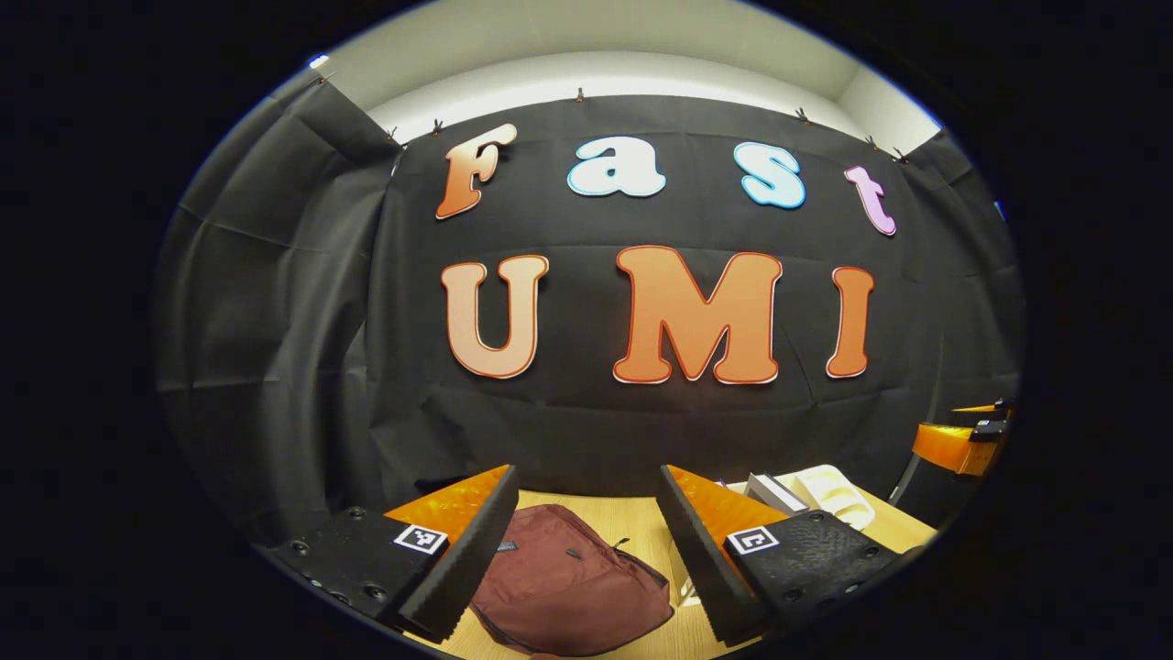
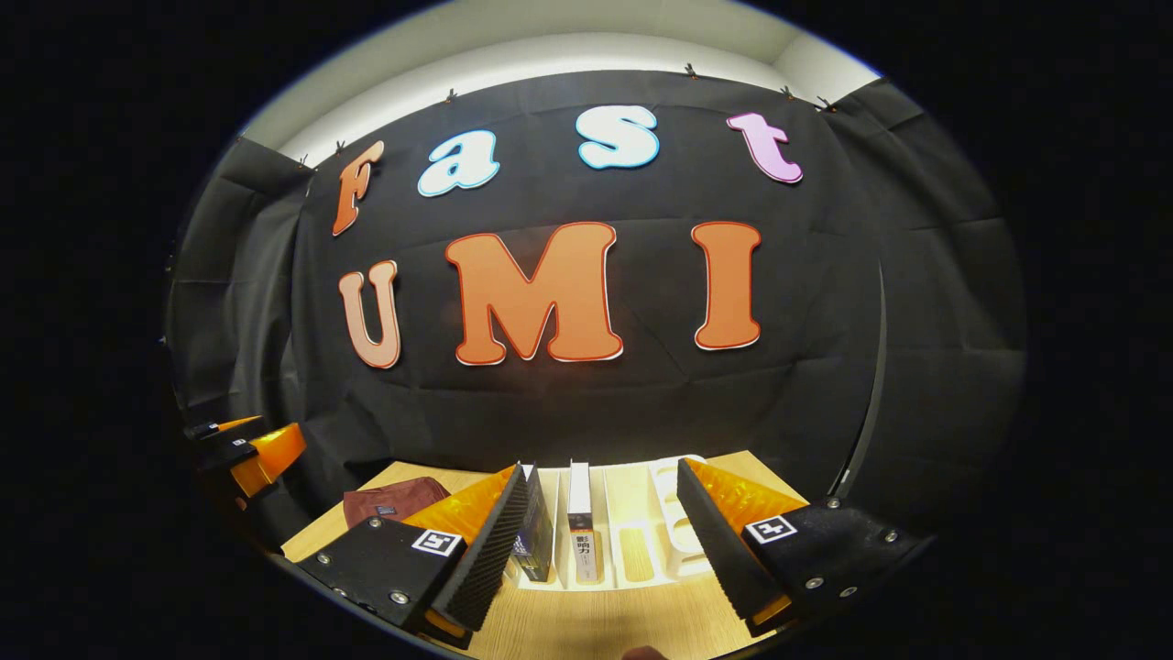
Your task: Open the schoolbag, grab two books from the bookshelf and put them into the schoolbag.
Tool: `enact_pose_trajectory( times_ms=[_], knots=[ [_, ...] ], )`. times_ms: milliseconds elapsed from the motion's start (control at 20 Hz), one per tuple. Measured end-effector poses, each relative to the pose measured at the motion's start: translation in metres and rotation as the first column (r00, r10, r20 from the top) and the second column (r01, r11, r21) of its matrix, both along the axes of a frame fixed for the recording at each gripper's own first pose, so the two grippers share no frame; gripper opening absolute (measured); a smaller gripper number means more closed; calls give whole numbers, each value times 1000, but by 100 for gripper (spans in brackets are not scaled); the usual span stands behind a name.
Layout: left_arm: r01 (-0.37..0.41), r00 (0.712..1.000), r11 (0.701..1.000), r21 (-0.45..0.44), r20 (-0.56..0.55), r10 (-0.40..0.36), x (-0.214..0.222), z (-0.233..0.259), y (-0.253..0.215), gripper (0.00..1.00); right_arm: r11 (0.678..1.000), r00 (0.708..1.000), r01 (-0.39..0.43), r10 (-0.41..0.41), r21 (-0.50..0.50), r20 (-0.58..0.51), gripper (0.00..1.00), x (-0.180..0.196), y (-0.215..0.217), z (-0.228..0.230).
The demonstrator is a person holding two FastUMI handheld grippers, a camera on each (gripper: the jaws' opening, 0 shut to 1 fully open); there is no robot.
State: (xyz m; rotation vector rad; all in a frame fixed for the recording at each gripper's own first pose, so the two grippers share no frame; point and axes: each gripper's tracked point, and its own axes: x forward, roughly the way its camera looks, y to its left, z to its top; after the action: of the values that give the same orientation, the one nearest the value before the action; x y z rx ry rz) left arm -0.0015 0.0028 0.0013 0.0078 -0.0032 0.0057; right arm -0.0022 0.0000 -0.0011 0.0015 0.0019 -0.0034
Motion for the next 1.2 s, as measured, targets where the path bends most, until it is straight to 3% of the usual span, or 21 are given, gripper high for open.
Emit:
enact_pose_trajectory(
  times_ms=[100,150,1200],
  knots=[
    [-3,1000,1000,-4,-2,3,-1,-1,1,95,1000,1000,0,0,1,-4,100,0,-1,-1],
    [-4,1000,1000,-5,-6,4,-1,-3,2,95,1000,1000,1,-1,1,-7,96,0,-1,-2],
    [-7,999,1000,19,-32,8,11,-16,10,95,1000,999,9,-9,-1,-41,96,7,-1,-13]
  ],
)
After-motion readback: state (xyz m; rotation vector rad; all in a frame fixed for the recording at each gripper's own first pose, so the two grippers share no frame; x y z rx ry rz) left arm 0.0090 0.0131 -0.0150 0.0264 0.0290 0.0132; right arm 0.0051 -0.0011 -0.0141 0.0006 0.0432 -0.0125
